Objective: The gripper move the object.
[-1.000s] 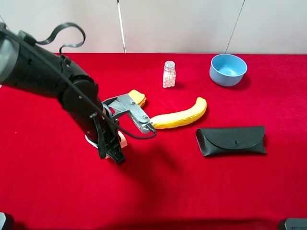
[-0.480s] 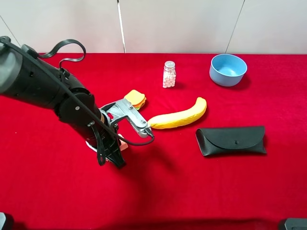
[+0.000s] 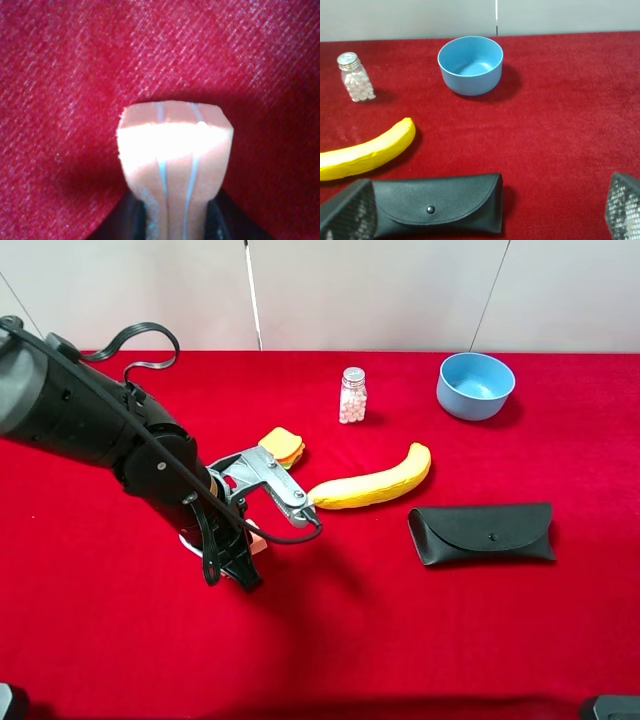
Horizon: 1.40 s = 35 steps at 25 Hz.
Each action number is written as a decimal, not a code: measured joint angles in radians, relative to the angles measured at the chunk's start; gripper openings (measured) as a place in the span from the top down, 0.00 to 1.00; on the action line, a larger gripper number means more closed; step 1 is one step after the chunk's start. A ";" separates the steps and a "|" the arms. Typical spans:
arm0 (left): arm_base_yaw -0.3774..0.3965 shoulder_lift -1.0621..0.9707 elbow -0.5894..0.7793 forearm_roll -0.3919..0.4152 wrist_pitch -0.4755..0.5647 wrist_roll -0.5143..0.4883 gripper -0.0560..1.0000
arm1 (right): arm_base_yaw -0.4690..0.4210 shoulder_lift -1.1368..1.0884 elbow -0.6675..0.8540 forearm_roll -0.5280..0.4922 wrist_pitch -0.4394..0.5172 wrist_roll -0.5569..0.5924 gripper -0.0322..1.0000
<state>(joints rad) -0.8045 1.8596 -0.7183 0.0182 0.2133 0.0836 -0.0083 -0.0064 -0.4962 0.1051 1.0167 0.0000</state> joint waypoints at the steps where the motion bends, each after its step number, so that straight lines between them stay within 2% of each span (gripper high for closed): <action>1: 0.000 0.000 0.000 0.000 0.000 0.000 0.74 | 0.000 0.000 0.000 0.000 0.000 0.000 0.30; 18: 0.000 0.000 -0.002 -0.011 0.011 0.000 0.73 | 0.000 0.000 0.000 0.000 0.000 0.000 0.30; 20: 0.000 0.000 -0.002 -0.012 0.011 0.000 0.68 | 0.000 0.000 0.000 0.000 0.000 0.000 0.30; 27: 0.000 0.004 -0.002 -0.018 0.020 0.000 0.39 | 0.000 0.000 0.000 0.000 0.000 0.000 0.30; 35: 0.000 -0.003 -0.001 -0.018 0.036 0.000 0.25 | 0.000 0.000 0.000 0.000 0.000 0.000 0.30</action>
<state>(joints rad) -0.8045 1.8565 -0.7192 0.0000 0.2490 0.0836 -0.0083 -0.0064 -0.4962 0.1051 1.0167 0.0000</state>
